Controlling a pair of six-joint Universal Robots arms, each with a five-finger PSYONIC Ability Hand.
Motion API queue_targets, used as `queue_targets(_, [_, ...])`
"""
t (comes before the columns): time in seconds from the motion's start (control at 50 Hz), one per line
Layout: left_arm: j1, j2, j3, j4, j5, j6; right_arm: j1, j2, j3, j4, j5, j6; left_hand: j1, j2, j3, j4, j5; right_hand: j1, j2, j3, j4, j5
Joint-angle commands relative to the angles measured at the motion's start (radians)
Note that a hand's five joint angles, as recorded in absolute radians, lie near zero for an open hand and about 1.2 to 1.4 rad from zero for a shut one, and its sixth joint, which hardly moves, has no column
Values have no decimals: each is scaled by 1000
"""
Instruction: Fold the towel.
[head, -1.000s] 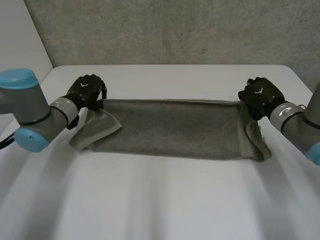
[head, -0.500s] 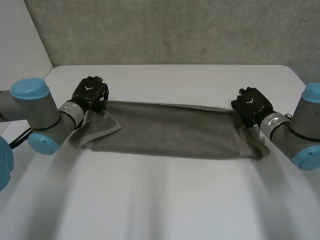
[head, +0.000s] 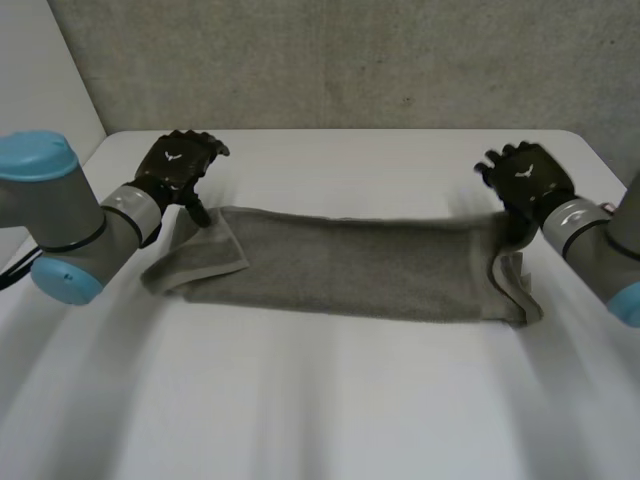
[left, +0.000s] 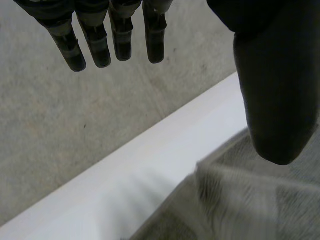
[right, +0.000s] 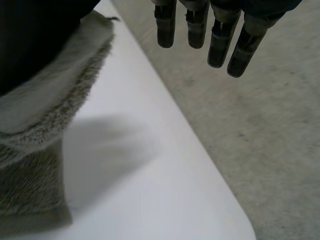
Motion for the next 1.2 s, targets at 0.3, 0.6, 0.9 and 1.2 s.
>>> queue_targets(0.3, [-5,394,-465,-6,9,-25,-55,-368,300,149,-47,103,-63,-55,-48,-54,-33,-75,-78,-47,-76,-68])
queue_targets(0.6, [1,390,-567,12,39,-28,-212,-162,123,134,-96,-89,-63,-55,-48,-54,-33,-75,-78,-47,-76,-68])
queue_targets(0.9, [1,384,-589,52,32,-30,-115,-443,461,152,-179,81,-51,-43,-48,-54,-21,-59,-62,-47,-76,-52])
queue_targets(1.2, [36,322,-575,77,29,-17,-103,-354,583,177,-269,-20,11,19,-48,-54,41,273,269,-47,-76,280])
